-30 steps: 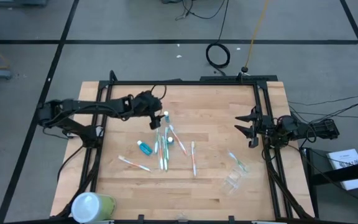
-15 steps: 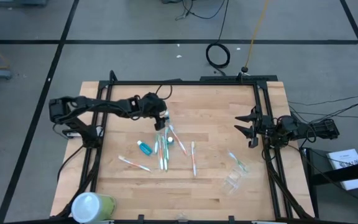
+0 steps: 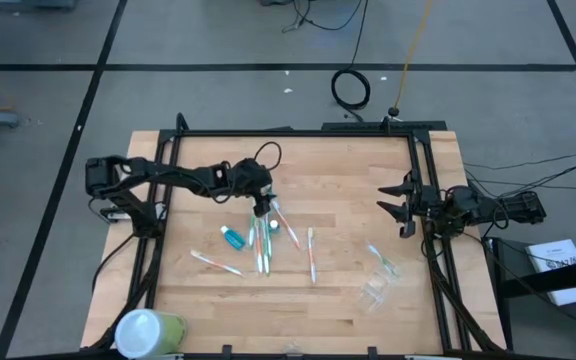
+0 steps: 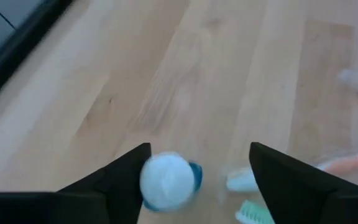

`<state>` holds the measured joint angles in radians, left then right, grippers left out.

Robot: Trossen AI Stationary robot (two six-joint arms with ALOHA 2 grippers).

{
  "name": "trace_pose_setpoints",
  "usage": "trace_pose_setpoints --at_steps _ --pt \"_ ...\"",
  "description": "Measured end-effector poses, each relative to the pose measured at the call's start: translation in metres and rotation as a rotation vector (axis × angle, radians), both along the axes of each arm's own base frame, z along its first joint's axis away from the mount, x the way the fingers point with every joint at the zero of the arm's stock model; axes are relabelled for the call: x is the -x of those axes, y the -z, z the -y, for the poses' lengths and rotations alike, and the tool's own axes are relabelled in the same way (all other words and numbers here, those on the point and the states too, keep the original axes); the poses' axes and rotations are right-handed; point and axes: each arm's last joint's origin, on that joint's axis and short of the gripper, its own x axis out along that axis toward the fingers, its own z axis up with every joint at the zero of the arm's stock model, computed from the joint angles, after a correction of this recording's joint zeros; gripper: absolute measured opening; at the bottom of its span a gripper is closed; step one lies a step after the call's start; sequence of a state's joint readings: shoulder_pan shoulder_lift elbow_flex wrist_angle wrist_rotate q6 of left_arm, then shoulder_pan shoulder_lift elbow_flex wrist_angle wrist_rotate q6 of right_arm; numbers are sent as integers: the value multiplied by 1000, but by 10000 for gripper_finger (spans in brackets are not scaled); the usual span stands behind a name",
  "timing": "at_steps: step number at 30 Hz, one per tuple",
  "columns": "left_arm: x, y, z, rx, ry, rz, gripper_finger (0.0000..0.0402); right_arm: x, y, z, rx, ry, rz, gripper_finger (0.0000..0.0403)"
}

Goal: Pick & Place toothbrushing station
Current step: Put the blue mouthwash into the middle section of the transparent organizer

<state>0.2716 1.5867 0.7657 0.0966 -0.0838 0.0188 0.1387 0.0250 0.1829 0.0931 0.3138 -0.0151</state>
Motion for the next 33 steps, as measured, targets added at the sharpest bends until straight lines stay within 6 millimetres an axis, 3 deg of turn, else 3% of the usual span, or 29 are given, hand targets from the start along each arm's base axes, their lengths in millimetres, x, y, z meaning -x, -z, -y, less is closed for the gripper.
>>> trace_pose_setpoints --at_steps 6,12,18,25,33 --pt "9 9 0 -7 -97 17 232 0 0 0 0 0 -1 169" --pt "17 20 2 4 -159 74 221 0 0 0 0 0 -3 169" --pt "21 22 3 -9 -154 187 221 0 0 0 0 -1 -2 169" --pt "26 29 5 9 -170 201 224 0 0 0 0 -1 -2 169" --pt "31 34 7 40 -202 227 263 0 0 0 0 -1 -2 169"
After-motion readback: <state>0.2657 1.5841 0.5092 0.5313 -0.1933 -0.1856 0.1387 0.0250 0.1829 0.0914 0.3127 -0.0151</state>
